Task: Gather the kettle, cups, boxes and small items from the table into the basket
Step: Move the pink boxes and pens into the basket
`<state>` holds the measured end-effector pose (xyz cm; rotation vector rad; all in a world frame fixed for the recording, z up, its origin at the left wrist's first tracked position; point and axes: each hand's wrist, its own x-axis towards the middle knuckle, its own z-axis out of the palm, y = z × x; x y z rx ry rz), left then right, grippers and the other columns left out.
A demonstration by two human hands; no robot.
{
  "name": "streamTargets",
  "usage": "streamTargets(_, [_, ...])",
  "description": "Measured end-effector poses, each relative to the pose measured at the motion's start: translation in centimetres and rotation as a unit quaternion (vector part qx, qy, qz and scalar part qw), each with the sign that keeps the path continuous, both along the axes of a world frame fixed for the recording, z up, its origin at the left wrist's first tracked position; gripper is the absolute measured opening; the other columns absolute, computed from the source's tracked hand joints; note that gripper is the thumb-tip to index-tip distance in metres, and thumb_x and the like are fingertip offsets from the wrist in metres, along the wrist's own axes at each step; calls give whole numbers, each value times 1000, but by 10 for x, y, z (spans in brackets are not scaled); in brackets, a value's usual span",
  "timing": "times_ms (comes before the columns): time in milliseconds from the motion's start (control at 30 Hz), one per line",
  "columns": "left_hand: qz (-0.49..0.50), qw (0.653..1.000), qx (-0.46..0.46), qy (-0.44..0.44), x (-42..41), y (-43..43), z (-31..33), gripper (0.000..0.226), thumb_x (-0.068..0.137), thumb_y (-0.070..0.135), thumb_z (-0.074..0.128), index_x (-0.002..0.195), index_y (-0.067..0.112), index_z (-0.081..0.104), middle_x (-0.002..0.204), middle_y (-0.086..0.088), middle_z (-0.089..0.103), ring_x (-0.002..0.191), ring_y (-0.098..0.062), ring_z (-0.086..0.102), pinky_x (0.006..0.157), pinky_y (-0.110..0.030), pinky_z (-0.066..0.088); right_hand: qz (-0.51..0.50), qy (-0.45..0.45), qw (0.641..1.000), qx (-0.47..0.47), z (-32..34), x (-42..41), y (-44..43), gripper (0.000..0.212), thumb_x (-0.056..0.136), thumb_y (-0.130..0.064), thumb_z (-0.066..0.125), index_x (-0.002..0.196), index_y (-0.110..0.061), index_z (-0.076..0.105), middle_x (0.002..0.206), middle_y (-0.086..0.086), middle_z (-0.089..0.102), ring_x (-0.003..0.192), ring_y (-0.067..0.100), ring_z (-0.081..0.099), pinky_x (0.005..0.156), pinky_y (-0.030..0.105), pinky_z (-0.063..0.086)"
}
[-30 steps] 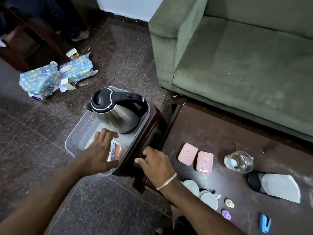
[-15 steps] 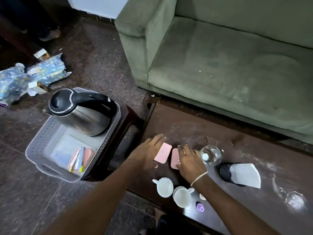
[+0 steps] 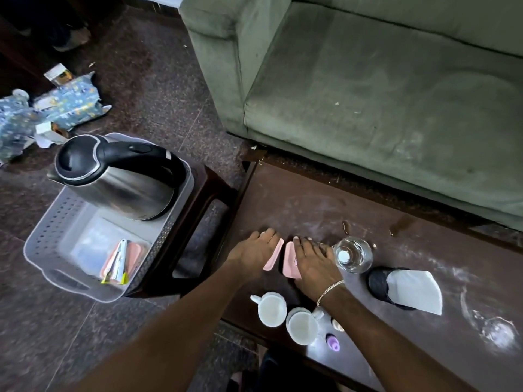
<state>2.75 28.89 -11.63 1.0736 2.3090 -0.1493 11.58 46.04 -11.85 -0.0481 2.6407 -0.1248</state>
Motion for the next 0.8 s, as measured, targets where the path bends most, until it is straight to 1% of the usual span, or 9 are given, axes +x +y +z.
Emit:
streamTargets(133, [-35,997,61,20,-2,-14,14,61,93,12,50,152,4,35,154,-13,40,143,-31,38,111,-43,37,-25,7,1000,-18,9,-1,-6,103,70,-45,70,156,-10,24,156,8,38,142,25,38,113,43,27])
streamTargets(200, [-28,994,100,21,-6,-28,30,62,90,14,55,149,3,40,151,-14,45,143,-31,39,110,-44,40,-50,36,997,-34,19,-3,-18,97,69,-47,69,152,-10,36,147,9,50,133,27,49,107,45,33])
streamTargets(300, [-21,981,183,60,-13,-62,59,71,77,14,74,143,0,51,143,-16,56,135,-28,45,102,-43,53,-80,86,991,-61,41,-12,-43,94,61,-51,71,143,-10,50,129,7,62,113,27,63,97,45,42])
streamTargets(367, [11,979,199,52,-17,-94,79,85,73,19,78,149,4,45,149,-13,50,136,-23,39,108,-39,49,-75,118,986,-89,58,-19,-64,97,57,-52,72,142,-11,51,130,4,61,112,23,63,96,43,41])
streamTargets(433, [57,981,184,16,-21,-131,100,95,74,25,78,157,12,32,159,-8,37,140,-24,39,115,-33,39,-67,148,979,-121,74,-28,-89,98,58,-52,72,144,-11,49,136,3,59,116,20,60,97,40,38])
streamTargets(533, [98,982,162,10,-29,-189,130,106,72,32,84,159,23,24,162,2,26,143,-18,40,113,-25,37,-51,169,971,-164,97,-41,-129,102,60,-57,71,148,-12,44,141,1,54,117,19,59,97,39,37])
streamTargets(600, [107,984,144,17,-34,-231,149,107,70,31,86,157,27,24,160,4,26,141,-17,42,111,-21,37,-34,173,965,-193,110,-49,-161,105,61,-62,70,149,-12,40,142,0,51,118,19,58,96,39,38])
streamTargets(700, [133,986,98,19,-46,-288,168,105,70,28,87,156,29,25,159,4,27,136,-18,49,106,-24,44,-28,191,951,-242,121,-62,-207,104,62,-64,69,148,-14,41,141,0,52,122,18,55,94,38,38])
streamTargets(800, [152,986,65,12,-60,-333,175,105,70,21,86,157,26,28,160,3,28,142,-17,43,112,-20,35,-28,196,944,-262,129,-77,-254,102,62,-70,60,145,-14,43,133,0,56,118,19,57,92,41,41])
